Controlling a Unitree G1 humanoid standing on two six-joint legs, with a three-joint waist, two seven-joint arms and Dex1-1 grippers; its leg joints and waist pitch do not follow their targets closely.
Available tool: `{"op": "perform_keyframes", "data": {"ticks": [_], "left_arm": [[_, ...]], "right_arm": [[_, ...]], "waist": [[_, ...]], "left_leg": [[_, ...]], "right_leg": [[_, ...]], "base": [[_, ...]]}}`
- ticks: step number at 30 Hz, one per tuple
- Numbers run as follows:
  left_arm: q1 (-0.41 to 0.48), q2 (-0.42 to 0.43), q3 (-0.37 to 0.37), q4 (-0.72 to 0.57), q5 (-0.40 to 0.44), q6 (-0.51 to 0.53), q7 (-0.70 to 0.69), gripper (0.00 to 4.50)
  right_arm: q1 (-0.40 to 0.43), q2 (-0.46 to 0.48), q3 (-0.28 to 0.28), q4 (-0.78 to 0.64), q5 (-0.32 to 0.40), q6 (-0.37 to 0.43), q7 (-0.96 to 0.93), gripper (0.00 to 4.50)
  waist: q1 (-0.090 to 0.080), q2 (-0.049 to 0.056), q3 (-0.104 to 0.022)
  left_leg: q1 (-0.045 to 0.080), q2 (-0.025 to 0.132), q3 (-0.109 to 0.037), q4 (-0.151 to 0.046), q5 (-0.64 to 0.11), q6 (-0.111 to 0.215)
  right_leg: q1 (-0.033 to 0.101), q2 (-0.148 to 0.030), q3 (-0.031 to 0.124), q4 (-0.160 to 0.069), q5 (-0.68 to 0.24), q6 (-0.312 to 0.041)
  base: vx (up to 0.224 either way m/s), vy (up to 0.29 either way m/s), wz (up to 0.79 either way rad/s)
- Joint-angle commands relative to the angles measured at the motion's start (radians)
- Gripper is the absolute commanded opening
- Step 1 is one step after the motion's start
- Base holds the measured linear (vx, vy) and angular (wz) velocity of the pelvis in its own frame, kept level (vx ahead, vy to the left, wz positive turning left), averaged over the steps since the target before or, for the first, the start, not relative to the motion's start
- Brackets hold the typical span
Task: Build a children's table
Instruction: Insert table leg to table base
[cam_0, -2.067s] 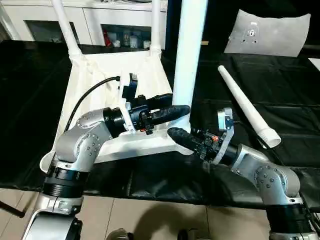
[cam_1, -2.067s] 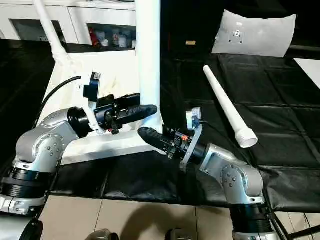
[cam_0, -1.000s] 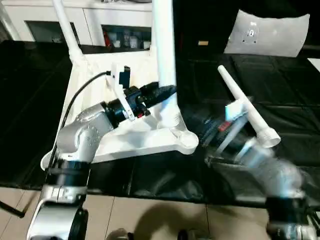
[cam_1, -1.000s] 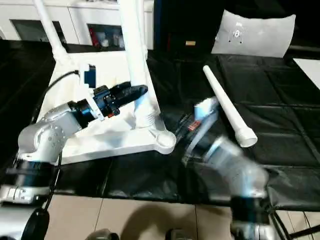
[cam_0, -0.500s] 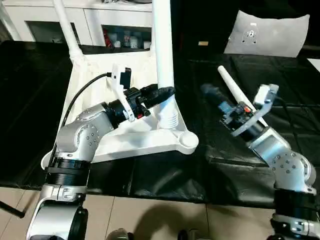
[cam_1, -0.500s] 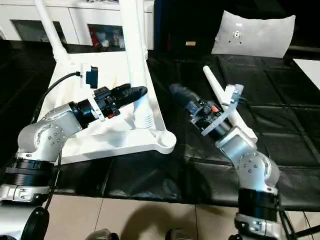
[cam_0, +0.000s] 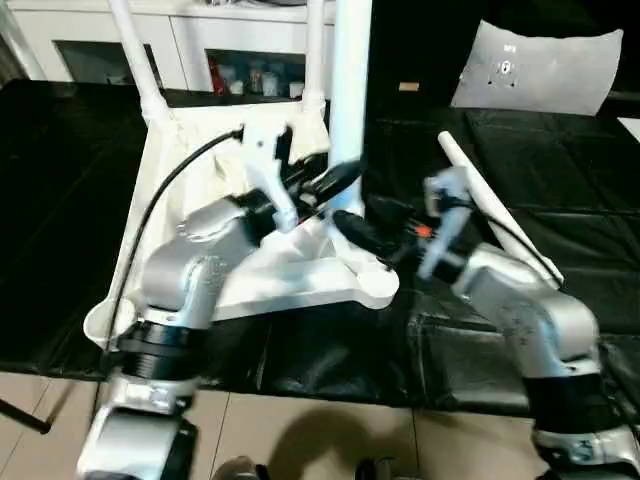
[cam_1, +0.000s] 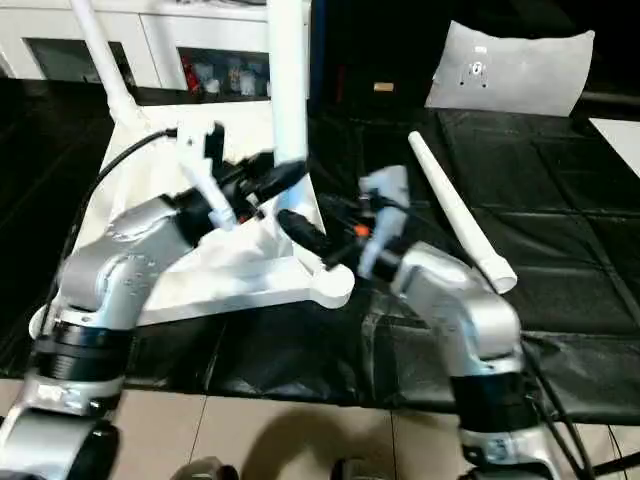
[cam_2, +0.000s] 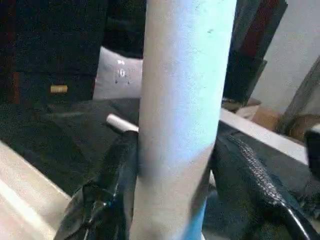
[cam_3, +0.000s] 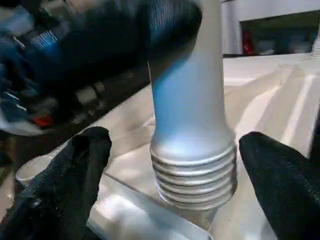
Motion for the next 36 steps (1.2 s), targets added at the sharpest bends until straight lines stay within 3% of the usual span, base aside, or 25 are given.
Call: {"op": "perform_keyframes", "data": {"ticks": [1, 4, 6, 8, 13, 28, 36], "left_arm": [[0.003, -0.007, -0.016, -0.036, 0.019, 0.008, 0.025, 1.98], [0.013, -0.017, -0.033, -0.060, 0.039, 0.012, 0.048, 1.98], [0.025, -0.015, -0.064, -0.082, 0.070, 0.011, 0.061, 1.98], [0.030, -0.009, -0.080, -0.088, 0.089, 0.006, 0.066, 1.98], [0.036, -0.006, -0.107, -0.095, 0.118, -0.006, 0.076, 1.98], [0.051, -0.010, -0.133, -0.118, 0.160, -0.005, 0.093, 1.98], [0.051, -0.008, -0.136, -0.120, 0.173, -0.007, 0.091, 1.98]], "right_arm": [[-0.014, 0.008, 0.008, 0.002, -0.025, -0.007, -0.028, 4.50], [-0.026, 0.030, 0.015, 0.010, -0.046, -0.018, -0.063, 4.50], [-0.037, 0.058, 0.018, 0.023, -0.066, -0.047, -0.096, 4.14], [-0.041, 0.071, 0.016, 0.026, -0.074, -0.057, -0.111, 4.14], [-0.049, 0.090, 0.017, 0.029, -0.089, -0.058, -0.126, 3.65], [-0.067, 0.118, 0.006, 0.059, -0.099, -0.068, -0.144, 2.23], [-0.071, 0.120, 0.002, 0.068, -0.100, -0.071, -0.142, 1.93]], "waist": [[-0.002, -0.007, -0.090], [-0.005, -0.010, -0.091], [-0.008, -0.009, -0.090], [-0.009, -0.008, -0.091], [-0.014, -0.007, -0.091], [-0.022, -0.008, -0.091], [-0.021, -0.005, -0.091]], "left_leg": [[-0.002, 0.023, -0.003, -0.063, -0.121, 0.012], [-0.002, 0.023, -0.003, -0.062, -0.119, 0.013], [-0.002, 0.023, -0.003, -0.063, -0.128, 0.012], [-0.003, 0.023, -0.003, -0.062, -0.127, 0.012], [-0.004, 0.022, -0.004, -0.063, -0.123, 0.011], [-0.005, 0.021, -0.002, -0.061, -0.125, 0.016], [-0.005, 0.021, -0.003, -0.061, -0.128, 0.015]], "right_leg": [[0.068, -0.049, 0.028, -0.080, -0.285, -0.153], [0.068, -0.049, 0.028, -0.079, -0.275, -0.150], [0.066, -0.050, 0.028, -0.080, -0.290, -0.147], [0.066, -0.050, 0.029, -0.081, -0.294, -0.140], [0.067, -0.047, 0.029, -0.078, -0.260, -0.143], [0.067, -0.047, 0.029, -0.077, -0.254, -0.153], [0.066, -0.047, 0.029, -0.077, -0.254, -0.151]], "base": [[0.000, 0.000, 0.00], [0.000, 0.000, 0.00], [0.000, 0.000, 0.00], [0.000, 0.000, 0.00], [0.000, 0.000, 0.00], [0.000, 0.000, 0.00], [0.000, 0.000, 0.00]]}}
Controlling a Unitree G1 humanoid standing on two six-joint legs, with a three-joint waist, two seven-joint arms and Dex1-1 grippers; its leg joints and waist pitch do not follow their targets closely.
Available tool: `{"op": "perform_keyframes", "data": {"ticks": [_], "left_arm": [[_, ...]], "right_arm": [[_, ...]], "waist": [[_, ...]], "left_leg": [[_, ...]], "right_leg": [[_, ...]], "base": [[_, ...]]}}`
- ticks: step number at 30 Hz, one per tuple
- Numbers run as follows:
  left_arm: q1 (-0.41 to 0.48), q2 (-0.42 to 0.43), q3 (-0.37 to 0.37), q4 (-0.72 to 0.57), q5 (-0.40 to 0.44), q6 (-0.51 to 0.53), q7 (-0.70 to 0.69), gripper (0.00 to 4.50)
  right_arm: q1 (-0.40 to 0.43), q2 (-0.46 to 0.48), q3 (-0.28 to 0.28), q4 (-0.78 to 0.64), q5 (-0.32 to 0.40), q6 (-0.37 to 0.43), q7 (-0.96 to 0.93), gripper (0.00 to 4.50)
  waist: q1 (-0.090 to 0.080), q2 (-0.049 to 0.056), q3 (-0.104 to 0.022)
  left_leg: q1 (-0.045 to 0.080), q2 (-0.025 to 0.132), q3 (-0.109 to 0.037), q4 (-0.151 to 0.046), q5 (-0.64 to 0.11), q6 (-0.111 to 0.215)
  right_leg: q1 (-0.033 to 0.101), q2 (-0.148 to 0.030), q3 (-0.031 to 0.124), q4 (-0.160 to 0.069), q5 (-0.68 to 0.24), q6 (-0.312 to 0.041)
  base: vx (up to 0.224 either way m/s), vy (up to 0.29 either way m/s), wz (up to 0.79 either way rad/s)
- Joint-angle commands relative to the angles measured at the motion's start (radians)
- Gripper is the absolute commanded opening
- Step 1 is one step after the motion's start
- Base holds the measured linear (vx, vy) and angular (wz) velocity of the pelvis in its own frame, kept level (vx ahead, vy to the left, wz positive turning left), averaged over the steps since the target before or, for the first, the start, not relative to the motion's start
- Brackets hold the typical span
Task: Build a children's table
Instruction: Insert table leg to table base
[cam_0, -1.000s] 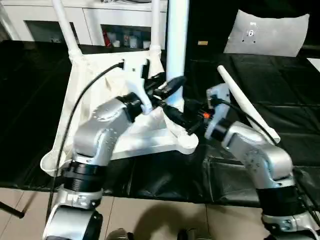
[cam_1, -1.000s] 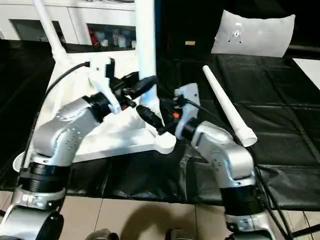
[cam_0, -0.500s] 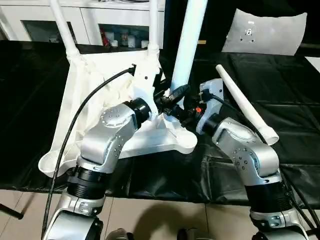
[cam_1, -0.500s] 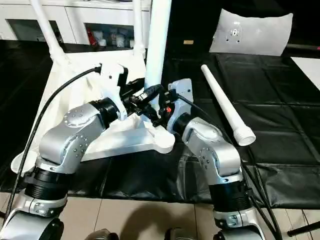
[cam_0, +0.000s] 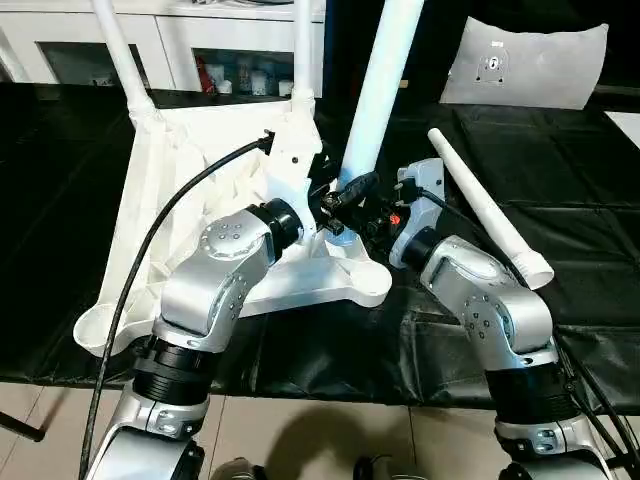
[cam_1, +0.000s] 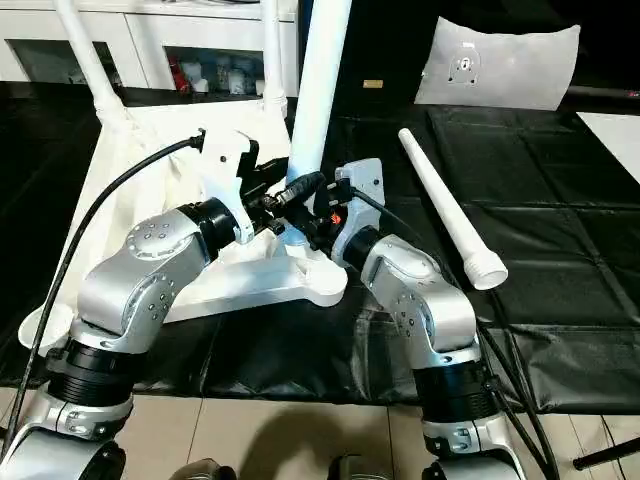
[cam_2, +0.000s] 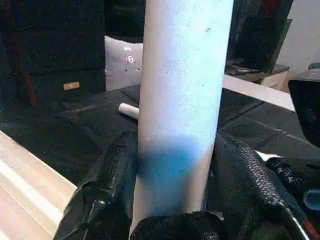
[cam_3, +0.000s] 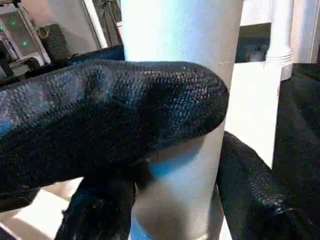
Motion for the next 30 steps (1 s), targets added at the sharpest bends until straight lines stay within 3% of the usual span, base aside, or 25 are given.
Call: {"op": "perform_keyframes", "data": {"ticks": [1, 5, 8, 9, 10, 21, 24, 29, 30], "left_arm": [[-0.004, 0.000, -0.014, -0.019, 0.014, -0.005, 0.002, 1.98], [-0.009, -0.003, -0.009, -0.019, 0.021, 0.010, 0.013, 1.98], [-0.011, -0.013, 0.018, -0.020, -0.020, 0.030, 0.002, 1.98], [-0.012, -0.011, 0.022, -0.021, -0.027, 0.034, -0.002, 2.54], [-0.012, -0.011, 0.022, -0.022, -0.027, 0.034, -0.002, 2.68], [-0.038, 0.011, 0.060, -0.010, -0.056, 0.032, -0.045, 3.54], [-0.053, 0.020, 0.102, 0.003, -0.124, 0.059, -0.100, 3.79], [-0.057, 0.036, 0.133, 0.005, -0.181, 0.071, -0.154, 3.82], [-0.059, 0.045, 0.139, 0.006, -0.199, 0.078, -0.176, 3.55]], "right_arm": [[-0.028, 0.004, -0.010, 0.011, -0.002, -0.011, 0.003, 1.93], [-0.031, 0.006, -0.014, 0.016, -0.003, -0.012, 0.006, 1.93], [-0.034, 0.005, -0.017, 0.021, -0.003, -0.016, 0.008, 1.93], [-0.036, 0.004, -0.018, 0.023, -0.002, -0.018, 0.009, 1.93], [-0.036, 0.004, -0.019, 0.023, -0.002, -0.018, 0.009, 1.93], [-0.028, -0.041, 0.002, 0.026, -0.002, -0.043, 0.103, 1.91], [-0.017, -0.068, 0.020, 0.009, 0.002, -0.048, 0.161, 1.91], [-0.009, -0.090, 0.025, -0.001, 0.010, -0.052, 0.207, 1.91], [-0.008, -0.098, 0.026, -0.003, 0.015, -0.051, 0.225, 1.91]], "waist": [[0.001, -0.006, -0.091], [0.001, -0.006, -0.091], [0.002, -0.003, -0.092], [0.001, -0.006, -0.092], [0.001, -0.006, -0.092], [0.004, -0.006, -0.093], [0.004, -0.005, -0.092], [0.005, -0.005, -0.093], [0.007, -0.004, -0.094]], "left_leg": [[-0.001, 0.021, -0.003, -0.063, -0.128, 0.016], [0.001, 0.022, -0.002, -0.062, -0.133, 0.016], [0.000, 0.022, -0.003, -0.062, -0.126, 0.015], [-0.001, 0.021, -0.003, -0.061, -0.125, 0.016], [-0.001, 0.020, -0.003, -0.061, -0.126, 0.017], [-0.004, 0.022, -0.003, -0.059, -0.114, 0.028], [-0.005, 0.020, -0.003, -0.058, -0.117, 0.029], [-0.003, 0.022, -0.003, -0.059, -0.119, 0.032], [-0.002, 0.020, -0.002, -0.058, -0.117, 0.034]], "right_leg": [[0.071, -0.047, 0.028, -0.077, -0.257, -0.152], [0.069, -0.047, 0.029, -0.078, -0.262, -0.154], [0.070, -0.047, 0.029, -0.076, -0.249, -0.158], [0.071, -0.047, 0.028, -0.075, -0.245, -0.160], [0.071, -0.047, 0.028, -0.076, -0.248, -0.159], [0.070, -0.048, 0.026, -0.076, -0.254, -0.155], [0.071, -0.049, 0.026, -0.077, -0.262, -0.159], [0.069, -0.047, 0.026, -0.076, -0.256, -0.169], [0.071, -0.048, 0.026, -0.076, -0.251, -0.174]], "base": [[0.000, 0.000, 0.00], [0.000, 0.000, 0.00], [0.000, 0.000, 0.00], [0.000, 0.000, 0.00], [0.000, 0.000, 0.00], [0.000, 0.000, 0.00], [0.000, 0.000, 0.00], [0.000, 0.000, 0.00], [0.000, 0.000, 0.00]]}}
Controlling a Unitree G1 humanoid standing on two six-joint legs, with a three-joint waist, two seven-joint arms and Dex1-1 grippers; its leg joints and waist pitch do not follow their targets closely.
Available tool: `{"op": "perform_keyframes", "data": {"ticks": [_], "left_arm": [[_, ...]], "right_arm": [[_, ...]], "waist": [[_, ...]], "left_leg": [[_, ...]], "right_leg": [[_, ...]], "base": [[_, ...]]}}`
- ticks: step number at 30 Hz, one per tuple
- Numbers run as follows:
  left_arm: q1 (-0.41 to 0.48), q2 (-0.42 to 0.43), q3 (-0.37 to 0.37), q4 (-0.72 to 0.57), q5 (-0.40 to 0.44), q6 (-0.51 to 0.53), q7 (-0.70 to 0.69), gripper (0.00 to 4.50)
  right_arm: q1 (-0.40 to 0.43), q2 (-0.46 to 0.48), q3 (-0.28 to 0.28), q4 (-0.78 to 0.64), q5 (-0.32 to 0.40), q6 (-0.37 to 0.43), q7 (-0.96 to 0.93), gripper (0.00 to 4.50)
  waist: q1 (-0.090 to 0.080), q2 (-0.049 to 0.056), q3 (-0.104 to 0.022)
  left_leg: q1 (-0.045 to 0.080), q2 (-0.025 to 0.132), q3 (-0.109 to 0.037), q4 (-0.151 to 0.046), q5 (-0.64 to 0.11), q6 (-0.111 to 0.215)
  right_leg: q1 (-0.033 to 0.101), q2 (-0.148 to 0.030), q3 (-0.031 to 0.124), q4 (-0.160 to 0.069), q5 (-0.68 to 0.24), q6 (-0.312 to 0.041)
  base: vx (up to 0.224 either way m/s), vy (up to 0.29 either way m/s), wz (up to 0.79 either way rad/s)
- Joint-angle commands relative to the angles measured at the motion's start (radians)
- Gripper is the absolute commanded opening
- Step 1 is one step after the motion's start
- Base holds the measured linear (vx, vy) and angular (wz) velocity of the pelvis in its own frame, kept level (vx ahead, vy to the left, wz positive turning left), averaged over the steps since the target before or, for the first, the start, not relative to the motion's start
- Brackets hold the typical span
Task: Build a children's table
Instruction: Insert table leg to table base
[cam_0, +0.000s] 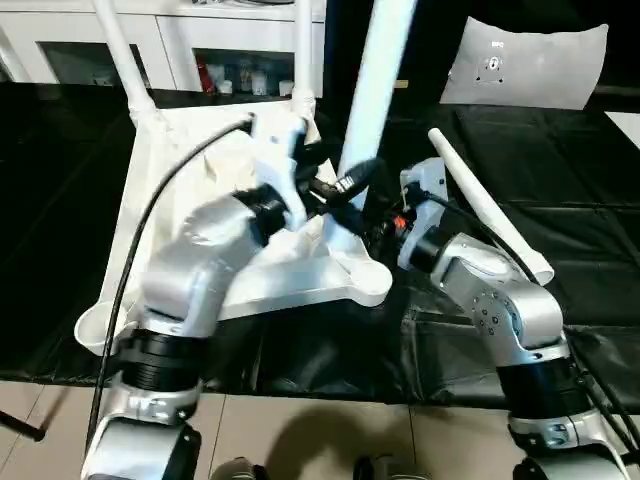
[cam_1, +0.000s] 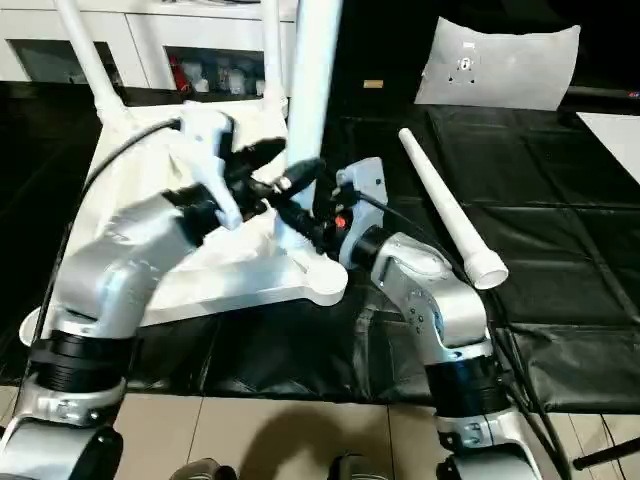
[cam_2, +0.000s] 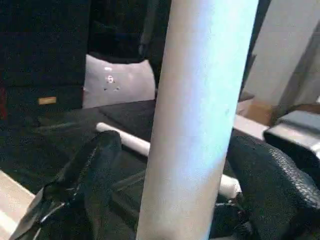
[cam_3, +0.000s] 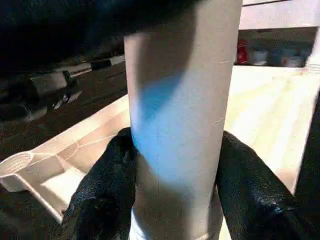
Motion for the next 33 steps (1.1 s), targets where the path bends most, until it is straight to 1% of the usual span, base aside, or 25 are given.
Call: {"op": "perform_keyframes", "data": {"ticks": [1, 2, 3, 4, 5, 7, 8, 10, 11, 12, 15, 17, 20, 21, 23, 30, 33], "left_arm": [[-0.021, 0.023, 0.021, 0.007, -0.045, 0.029, -0.050, 3.55], [-0.021, 0.023, 0.021, 0.007, -0.045, 0.029, -0.050, 3.48], [-0.027, 0.036, 0.034, 0.007, -0.080, 0.049, -0.091, 3.45], [-0.029, 0.040, 0.038, 0.007, -0.091, 0.056, -0.103, 3.35], [-0.029, 0.047, 0.036, 0.002, -0.102, 0.065, -0.119, 3.35], [-0.029, 0.058, 0.033, -0.002, -0.117, 0.077, -0.139, 3.07], [-0.028, 0.062, 0.031, -0.003, -0.124, 0.082, -0.148, 3.07], [-0.027, 0.068, 0.028, -0.002, -0.126, 0.083, -0.156, 3.01], [-0.026, 0.070, 0.027, -0.001, -0.126, 0.083, -0.158, 2.88], [-0.027, 0.072, 0.027, -0.001, -0.127, 0.084, -0.161, 2.75], [-0.029, 0.076, 0.026, 0.001, -0.131, 0.086, -0.171, 2.55], [-0.030, 0.077, 0.027, 0.001, -0.133, 0.087, -0.173, 2.30], [-0.030, 0.081, 0.027, 0.002, -0.137, 0.088, -0.178, 2.18], [-0.031, 0.082, 0.026, 0.003, -0.138, 0.088, -0.178, 2.03], [-0.031, 0.083, 0.027, 0.003, -0.139, 0.088, -0.180, 2.03], [-0.032, 0.083, 0.033, 0.005, -0.147, 0.088, -0.185, 1.93], [-0.031, 0.078, 0.036, 0.005, -0.150, 0.087, -0.181, 1.92]], "right_arm": [[0.004, -0.023, 0.002, -0.032, 0.017, -0.012, 0.045, 1.91], [0.004, -0.023, 0.002, -0.032, 0.017, -0.012, 0.045, 1.91], [0.009, -0.048, 0.010, -0.044, 0.032, -0.004, 0.097, 1.91], [0.010, -0.055, 0.013, -0.047, 0.036, -0.002, 0.113, 1.91], [0.012, -0.061, 0.015, -0.053, 0.040, 0.003, 0.127, 1.91], [0.013, -0.066, 0.015, -0.055, 0.044, 0.006, 0.139, 1.91], [0.012, -0.066, 0.013, -0.054, 0.045, 0.008, 0.143, 1.91], [0.011, -0.071, 0.013, -0.052, 0.050, 0.013, 0.152, 1.91], [0.010, -0.072, 0.015, -0.052, 0.050, 0.014, 0.156, 1.91], [0.010, -0.074, 0.015, -0.052, 0.051, 0.015, 0.161, 1.91], [0.014, -0.082, 0.020, -0.058, 0.056, 0.019, 0.178, 1.91], [0.016, -0.083, 0.021, -0.060, 0.056, 0.020, 0.183, 1.91], [0.017, -0.084, 0.022, -0.062, 0.054, 0.021, 0.188, 1.91], [0.018, -0.083, 0.022, -0.063, 0.054, 0.022, 0.189, 1.91], [0.018, -0.083, 0.022, -0.063, 0.053, 0.023, 0.193, 1.91], [0.018, -0.087, 0.022, -0.064, 0.055, 0.023, 0.196, 1.91], [0.018, -0.088, 0.024, -0.064, 0.045, 0.019, 0.188, 1.91]], "waist": [[0.004, -0.004, -0.092], [0.005, -0.004, -0.093], [0.005, -0.004, -0.092], [0.005, -0.004, -0.093], [0.006, -0.003, -0.093], [0.005, -0.003, -0.092], [0.005, -0.003, -0.092], [0.005, -0.004, -0.091], [0.005, -0.002, -0.092], [0.004, -0.003, -0.091], [0.004, -0.002, -0.091], [0.005, -0.003, -0.092], [0.004, -0.003, -0.092], [0.004, -0.003, -0.092], [0.005, -0.003, -0.093], [0.005, -0.003, -0.093], [0.005, -0.004, -0.092]], "left_leg": [[0.004, 0.022, -0.003, -0.062, -0.119, 0.032], [0.005, 0.021, -0.002, -0.061, -0.122, 0.032], [0.005, 0.022, -0.002, -0.061, -0.124, 0.034], [0.006, 0.021, -0.002, -0.061, -0.126, 0.034], [0.007, 0.022, -0.002, -0.061, -0.126, 0.035], [0.007, 0.023, -0.002, -0.061, -0.127, 0.037], [0.006, 0.022, -0.003, -0.062, -0.130, 0.035], [0.006, 0.023, -0.003, -0.062, -0.135, 0.031], [0.007, 0.023, -0.003, -0.062, -0.135, 0.030], [0.007, 0.023, -0.003, -0.062, -0.135, 0.029], [0.007, 0.023, -0.003, -0.062, -0.133, 0.026], [0.007, 0.024, -0.004, -0.062, -0.136, 0.027], [0.007, 0.023, -0.004, -0.062, -0.137, 0.027], [0.007, 0.023, -0.004, -0.062, -0.137, 0.027], [0.006, 0.023, -0.003, -0.061, -0.129, 0.027], [0.006, 0.022, -0.003, -0.061, -0.129, 0.027], [0.006, 0.023, -0.003, -0.061, -0.131, 0.026]], "right_leg": [[0.072, -0.048, 0.026, -0.075, -0.254, -0.172], [0.072, -0.048, 0.026, -0.075, -0.256, -0.172], [0.072, -0.048, 0.026, -0.075, -0.262, -0.171], [0.073, -0.048, 0.025, -0.075, -0.263, -0.172], [0.072, -0.049, 0.026, -0.075, -0.263, -0.173], [0.071, -0.048, 0.026, -0.075, -0.262, -0.177], [0.071, -0.049, 0.025, -0.075, -0.275, -0.176], [0.071, -0.049, 0.025, -0.077, -0.292, -0.171], [0.071, -0.049, 0.025, -0.076, -0.292, -0.170], [0.071, -0.048, 0.025, -0.077, -0.291, -0.169], [0.071, -0.048, 0.025, -0.077, -0.289, -0.171], [0.071, -0.049, 0.025, -0.076, -0.283, -0.173], [0.071, -0.048, 0.025, -0.076, -0.284, -0.172], [0.071, -0.048, 0.025, -0.076, -0.285, -0.172], [0.072, -0.049, 0.026, -0.075, -0.275, -0.174], [0.072, -0.048, 0.025, -0.075, -0.278, -0.174], [0.072, -0.048, 0.025, -0.076, -0.286, -0.171]], "base": [[0.000, 0.000, 0.00], [0.000, 0.000, 0.00], [0.000, 0.000, 0.00], [0.000, 0.000, 0.00], [0.000, 0.000, 0.00], [0.000, 0.000, 0.00], [0.000, 0.000, 0.00], [0.000, 0.000, 0.00], [0.000, 0.000, 0.00], [0.000, 0.000, 0.00], [0.000, 0.000, 0.00], [0.000, 0.000, 0.00], [0.000, 0.000, 0.00], [0.000, 0.000, 0.00], [0.000, 0.000, 0.00], [0.000, 0.000, 0.00], [0.000, 0.000, 0.00]]}}
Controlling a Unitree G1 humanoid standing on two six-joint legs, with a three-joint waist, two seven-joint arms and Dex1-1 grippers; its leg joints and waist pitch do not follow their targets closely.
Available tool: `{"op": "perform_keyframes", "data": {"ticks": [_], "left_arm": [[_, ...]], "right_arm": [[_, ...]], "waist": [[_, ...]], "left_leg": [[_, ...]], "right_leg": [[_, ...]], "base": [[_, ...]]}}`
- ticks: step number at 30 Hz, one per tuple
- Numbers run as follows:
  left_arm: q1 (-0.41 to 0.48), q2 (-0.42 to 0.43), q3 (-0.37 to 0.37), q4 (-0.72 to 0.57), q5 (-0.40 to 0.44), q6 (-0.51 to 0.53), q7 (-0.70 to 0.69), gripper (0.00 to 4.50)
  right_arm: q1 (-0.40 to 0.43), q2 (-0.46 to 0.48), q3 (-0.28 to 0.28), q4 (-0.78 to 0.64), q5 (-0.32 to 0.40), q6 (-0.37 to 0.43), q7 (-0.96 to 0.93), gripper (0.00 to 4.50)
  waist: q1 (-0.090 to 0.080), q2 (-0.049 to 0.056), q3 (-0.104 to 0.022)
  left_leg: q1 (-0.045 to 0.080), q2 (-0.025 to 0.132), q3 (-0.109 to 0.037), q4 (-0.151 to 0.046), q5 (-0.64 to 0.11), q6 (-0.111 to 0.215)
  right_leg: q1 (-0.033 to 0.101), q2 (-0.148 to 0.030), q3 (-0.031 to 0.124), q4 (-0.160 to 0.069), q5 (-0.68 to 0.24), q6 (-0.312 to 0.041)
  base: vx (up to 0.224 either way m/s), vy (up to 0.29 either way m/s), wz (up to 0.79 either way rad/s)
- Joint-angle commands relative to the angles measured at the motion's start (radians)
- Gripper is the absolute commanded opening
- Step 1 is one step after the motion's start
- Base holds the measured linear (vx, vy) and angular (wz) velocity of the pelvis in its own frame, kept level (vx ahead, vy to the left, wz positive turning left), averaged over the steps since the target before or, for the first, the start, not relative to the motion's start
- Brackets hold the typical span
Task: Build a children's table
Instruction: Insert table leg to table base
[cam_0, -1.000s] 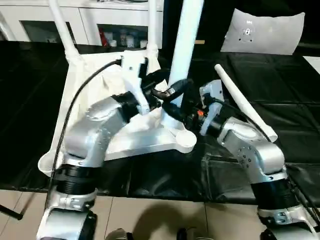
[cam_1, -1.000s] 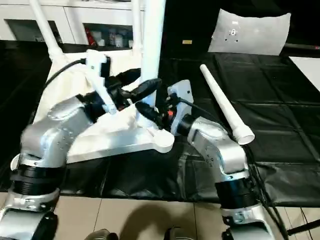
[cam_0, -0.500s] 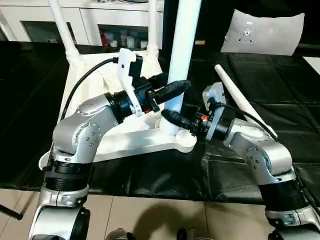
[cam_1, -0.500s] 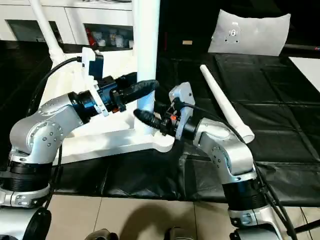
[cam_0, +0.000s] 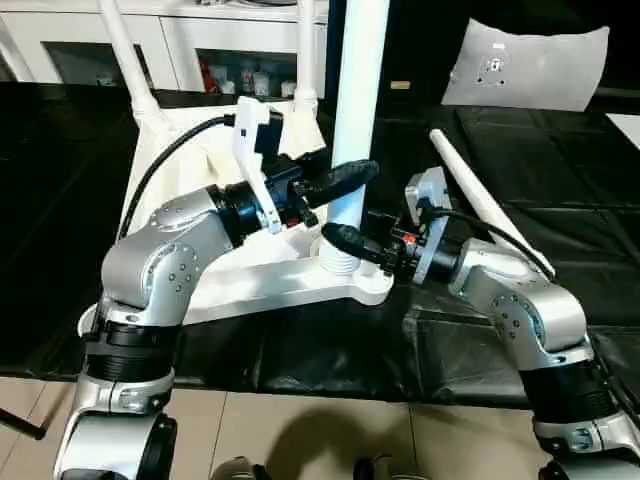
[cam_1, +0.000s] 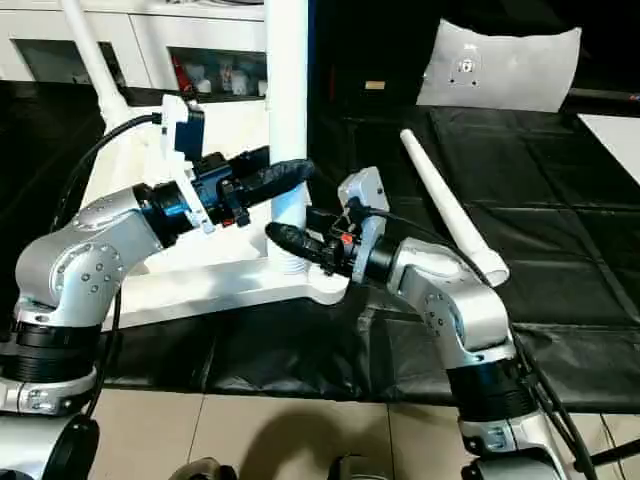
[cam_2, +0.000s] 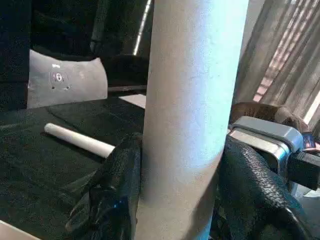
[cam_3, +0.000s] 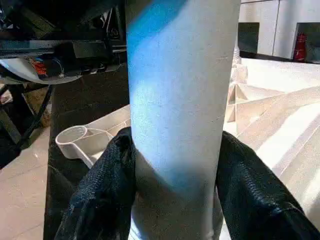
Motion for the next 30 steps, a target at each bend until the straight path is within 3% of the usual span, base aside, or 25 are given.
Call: {"op": "perform_keyframes", "data": {"ticks": [1, 3, 4, 9, 15, 19, 20, 25, 30], "left_arm": [[-0.014, -0.002, 0.002, 0.002, -0.022, 0.008, -0.007, 1.92], [-0.014, -0.007, 0.004, 0.000, -0.018, 0.004, 0.005, 1.92], [-0.014, -0.008, 0.005, -0.001, -0.016, 0.003, 0.009, 1.92], [-0.026, -0.022, -0.005, 0.005, 0.048, -0.028, 0.085, 1.91], [-0.046, -0.083, 0.043, 0.003, 0.046, 0.060, 0.257, 1.91], [-0.052, -0.105, 0.078, 0.024, 0.020, 0.092, 0.302, 1.91], [-0.058, -0.115, 0.105, 0.051, 0.012, 0.108, 0.335, 1.91], [-0.069, -0.136, 0.160, 0.082, -0.006, 0.127, 0.398, 1.91], [-0.074, -0.146, 0.181, 0.091, -0.016, 0.137, 0.419, 1.91]], "right_arm": [[0.002, -0.004, 0.004, -0.032, -0.006, -0.002, 0.000, 1.91], [-0.005, 0.006, -0.008, -0.021, -0.004, 0.016, -0.027, 1.91], [-0.007, 0.008, -0.010, -0.019, 0.000, 0.021, -0.028, 2.47], [-0.018, 0.023, -0.038, -0.011, 0.013, 0.024, -0.057, 2.94], [-0.026, 0.038, -0.073, 0.006, 0.021, 0.031, -0.106, 3.46], [-0.034, 0.066, -0.139, 0.009, 0.095, 0.087, -0.141, 3.87], [-0.037, 0.074, -0.182, 0.000, 0.162, 0.131, -0.137, 3.87], [-0.044, 0.090, -0.267, -0.006, 0.266, 0.185, -0.163, 4.31], [-0.045, 0.091, -0.290, -0.008, 0.282, 0.194, -0.175, 4.50]], "waist": [[0.004, -0.004, -0.092], [0.003, -0.003, -0.092], [0.003, -0.004, -0.093], [0.003, -0.004, -0.092], [0.002, -0.009, -0.092], [0.001, -0.009, -0.092], [0.000, -0.008, -0.092], [0.002, -0.008, -0.093], [0.004, -0.006, -0.094]], "left_leg": [[0.006, 0.023, -0.003, -0.064, -0.134, 0.023], [0.007, 0.023, -0.003, -0.064, -0.137, 0.022], [0.006, 0.022, -0.003, -0.064, -0.132, 0.023], [0.006, 0.024, -0.003, -0.064, -0.133, 0.022], [0.005, 0.021, -0.002, -0.061, -0.139, 0.022], [0.005, 0.017, -0.003, -0.060, -0.142, 0.026], [0.006, 0.016, -0.002, -0.060, -0.147, 0.028], [0.006, 0.017, -0.004, -0.060, -0.144, 0.028], [0.006, 0.019, -0.004, -0.062, -0.141, 0.030]], "right_leg": [[0.071, -0.048, 0.025, -0.077, -0.292, -0.171], [0.070, -0.048, 0.025, -0.077, -0.296, -0.170], [0.072, -0.048, 0.025, -0.076, -0.288, -0.170], [0.070, -0.048, 0.025, -0.077, -0.287, -0.169], [0.071, -0.047, 0.024, -0.080, -0.310, -0.162], [0.069, -0.044, 0.021, -0.082, -0.329, -0.151], [0.068, -0.043, 0.021, -0.084, -0.340, -0.145], [0.067, -0.045, 0.018, -0.087, -0.347, -0.139], [0.067, -0.047, 0.016, -0.087, -0.322, -0.151]], "base": [[0.000, 0.000, 0.00], [0.000, 0.000, 0.00], [0.000, 0.000, 0.00], [0.000, 0.000, 0.00], [0.000, 0.000, 0.00], [0.000, 0.000, 0.00], [0.000, 0.000, 0.00], [0.000, 0.000, 0.00], [0.000, 0.000, 0.00]]}}
